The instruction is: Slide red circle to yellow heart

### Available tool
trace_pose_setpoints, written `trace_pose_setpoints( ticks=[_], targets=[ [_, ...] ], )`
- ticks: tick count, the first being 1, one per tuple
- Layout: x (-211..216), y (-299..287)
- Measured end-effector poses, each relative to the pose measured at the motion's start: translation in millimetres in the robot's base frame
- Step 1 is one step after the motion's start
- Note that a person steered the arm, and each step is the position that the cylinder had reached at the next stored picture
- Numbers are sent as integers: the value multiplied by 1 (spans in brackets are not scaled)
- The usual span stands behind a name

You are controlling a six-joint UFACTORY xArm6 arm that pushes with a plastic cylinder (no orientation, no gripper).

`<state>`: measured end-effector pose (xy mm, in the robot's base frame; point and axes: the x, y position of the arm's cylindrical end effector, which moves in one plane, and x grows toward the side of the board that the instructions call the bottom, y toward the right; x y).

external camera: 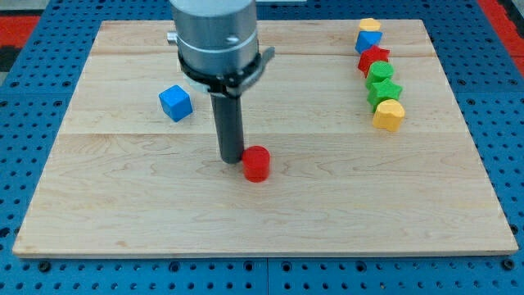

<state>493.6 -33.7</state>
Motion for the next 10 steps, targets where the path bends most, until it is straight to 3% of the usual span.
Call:
trace_pose_setpoints(
  ticks=[1,4,7,10],
  targets=[
    [16,44],
    [66,97],
    [-18,159],
    [-4,187]
  ],
)
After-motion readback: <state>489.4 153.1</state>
